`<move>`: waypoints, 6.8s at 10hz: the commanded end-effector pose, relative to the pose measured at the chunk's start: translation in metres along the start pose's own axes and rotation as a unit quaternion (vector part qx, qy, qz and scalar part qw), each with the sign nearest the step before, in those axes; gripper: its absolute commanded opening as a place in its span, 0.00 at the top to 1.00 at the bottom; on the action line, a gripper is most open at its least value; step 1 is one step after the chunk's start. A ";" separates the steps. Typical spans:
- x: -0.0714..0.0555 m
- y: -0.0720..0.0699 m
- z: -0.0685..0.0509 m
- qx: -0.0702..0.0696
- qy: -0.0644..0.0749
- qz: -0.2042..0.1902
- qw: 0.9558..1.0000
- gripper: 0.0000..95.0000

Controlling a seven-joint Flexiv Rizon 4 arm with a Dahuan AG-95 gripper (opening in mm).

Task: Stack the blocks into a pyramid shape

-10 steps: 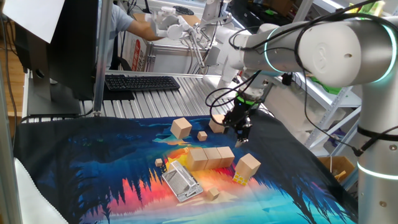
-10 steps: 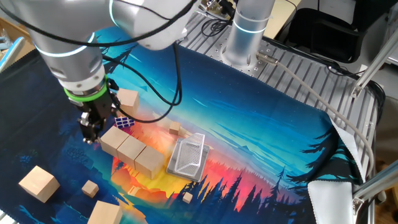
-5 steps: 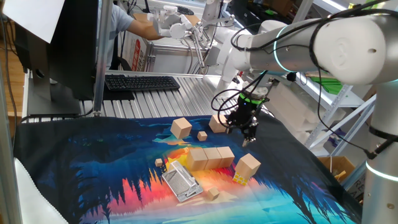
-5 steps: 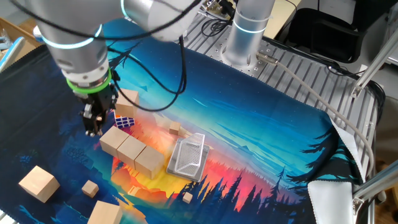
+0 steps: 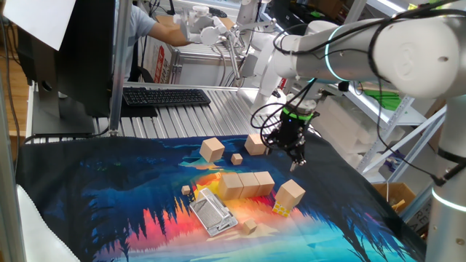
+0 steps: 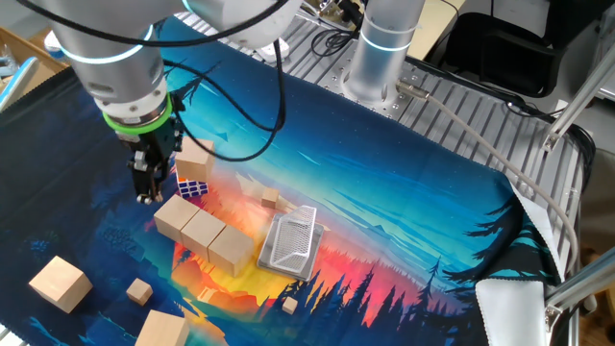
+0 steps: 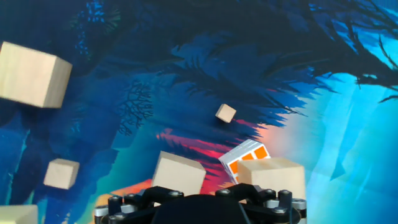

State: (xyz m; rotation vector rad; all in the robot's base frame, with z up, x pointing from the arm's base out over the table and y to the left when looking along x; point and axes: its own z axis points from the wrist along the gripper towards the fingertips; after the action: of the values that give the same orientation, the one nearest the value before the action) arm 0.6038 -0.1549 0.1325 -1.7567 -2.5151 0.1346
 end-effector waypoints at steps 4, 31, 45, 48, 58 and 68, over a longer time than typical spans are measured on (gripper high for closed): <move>0.000 0.002 0.000 -0.003 0.015 -0.038 0.999 0.00; 0.016 -0.046 -0.006 -0.001 -0.012 -0.030 0.999 0.00; 0.004 -0.081 0.048 -0.011 -0.009 -0.018 1.000 0.00; 0.005 -0.085 0.052 -0.014 -0.007 -0.013 1.000 0.00; 0.006 -0.089 0.055 -0.026 -0.008 -0.007 1.000 1.00; 0.002 -0.049 0.033 -0.042 0.015 0.063 0.997 1.00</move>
State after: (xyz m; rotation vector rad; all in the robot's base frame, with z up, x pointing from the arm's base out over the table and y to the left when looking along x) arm 0.5566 -0.1708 0.1031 -1.9348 -2.4218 0.0093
